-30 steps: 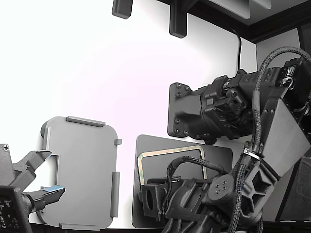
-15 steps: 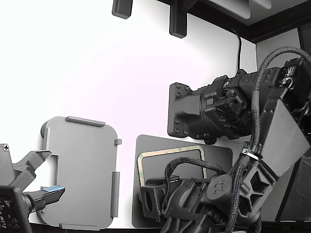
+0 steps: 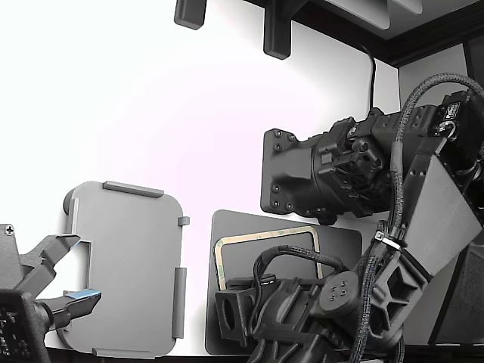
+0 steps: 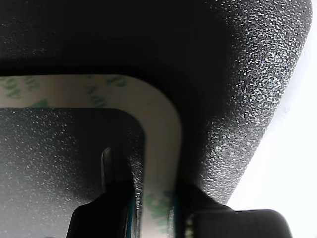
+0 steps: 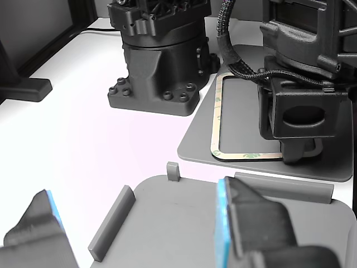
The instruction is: Move top rectangular frame to the holder.
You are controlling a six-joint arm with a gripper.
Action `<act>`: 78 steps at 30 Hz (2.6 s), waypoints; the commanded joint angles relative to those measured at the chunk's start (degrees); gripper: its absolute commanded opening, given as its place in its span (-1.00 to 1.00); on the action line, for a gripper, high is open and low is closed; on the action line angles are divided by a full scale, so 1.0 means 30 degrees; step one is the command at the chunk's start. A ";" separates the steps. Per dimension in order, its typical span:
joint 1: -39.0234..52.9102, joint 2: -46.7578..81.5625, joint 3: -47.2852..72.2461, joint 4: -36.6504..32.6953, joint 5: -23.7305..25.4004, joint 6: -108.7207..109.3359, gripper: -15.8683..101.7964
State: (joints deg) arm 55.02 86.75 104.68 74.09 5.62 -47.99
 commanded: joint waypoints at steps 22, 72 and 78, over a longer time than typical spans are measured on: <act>-0.1260 -0.0586 -0.7471 0.5830 0.2227 0.4805 -0.92; -1.0635 0.0234 -1.0605 0.3721 0.3926 2.5518 -0.91; -1.1367 -0.1201 -1.1689 0.3691 0.3164 2.4463 -0.91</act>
State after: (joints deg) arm 21.97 82.53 71.89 85.43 15.56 26.37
